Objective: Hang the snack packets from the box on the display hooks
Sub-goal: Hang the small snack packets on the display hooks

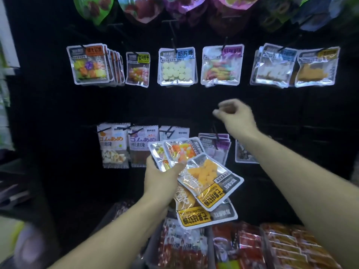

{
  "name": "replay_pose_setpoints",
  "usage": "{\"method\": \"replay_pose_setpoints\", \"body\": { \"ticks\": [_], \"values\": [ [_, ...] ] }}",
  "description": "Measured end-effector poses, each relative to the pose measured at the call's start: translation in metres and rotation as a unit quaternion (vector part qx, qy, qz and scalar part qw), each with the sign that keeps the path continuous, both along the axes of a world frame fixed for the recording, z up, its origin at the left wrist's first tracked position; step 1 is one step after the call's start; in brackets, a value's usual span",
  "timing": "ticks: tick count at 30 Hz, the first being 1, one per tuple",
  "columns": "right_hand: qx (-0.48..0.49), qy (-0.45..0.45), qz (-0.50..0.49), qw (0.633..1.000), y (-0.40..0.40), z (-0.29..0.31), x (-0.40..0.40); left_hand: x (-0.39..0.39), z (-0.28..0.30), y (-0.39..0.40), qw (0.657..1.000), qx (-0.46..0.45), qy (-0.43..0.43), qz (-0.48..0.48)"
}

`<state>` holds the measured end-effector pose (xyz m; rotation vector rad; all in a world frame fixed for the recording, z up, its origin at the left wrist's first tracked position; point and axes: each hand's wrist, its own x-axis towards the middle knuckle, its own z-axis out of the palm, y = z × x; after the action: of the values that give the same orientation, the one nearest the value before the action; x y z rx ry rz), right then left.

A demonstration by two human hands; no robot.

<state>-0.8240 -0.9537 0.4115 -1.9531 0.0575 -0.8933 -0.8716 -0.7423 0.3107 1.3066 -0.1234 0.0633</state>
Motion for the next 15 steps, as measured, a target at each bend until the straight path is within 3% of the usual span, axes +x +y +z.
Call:
{"method": "replay_pose_setpoints", "body": {
  "ticks": [2, 4, 7, 11, 15],
  "values": [
    [-0.035, 0.103, 0.076, 0.991, 0.011, -0.042, -0.038, -0.005, -0.016, 0.004, 1.0, 0.0, 0.011, 0.015],
    [-0.032, 0.131, 0.073, 0.988, 0.018, -0.082, -0.079, -0.013, -0.038, 0.008, 0.999, 0.004, 0.032, 0.041],
    [0.059, 0.102, 0.029, 0.993, 0.033, -0.14, -0.13, -0.027, -0.078, 0.013, 0.995, 0.008, 0.066, 0.081],
    [0.177, 0.226, 0.107, 0.952, 0.062, -0.221, -0.156, -0.042, -0.14, 0.018, 0.984, -0.032, 0.118, 0.129],
    [0.184, 0.308, 0.161, 0.919, 0.077, -0.27, -0.153, -0.049, -0.188, 0.024, 0.976, -0.054, 0.162, 0.138]
  ]
}}
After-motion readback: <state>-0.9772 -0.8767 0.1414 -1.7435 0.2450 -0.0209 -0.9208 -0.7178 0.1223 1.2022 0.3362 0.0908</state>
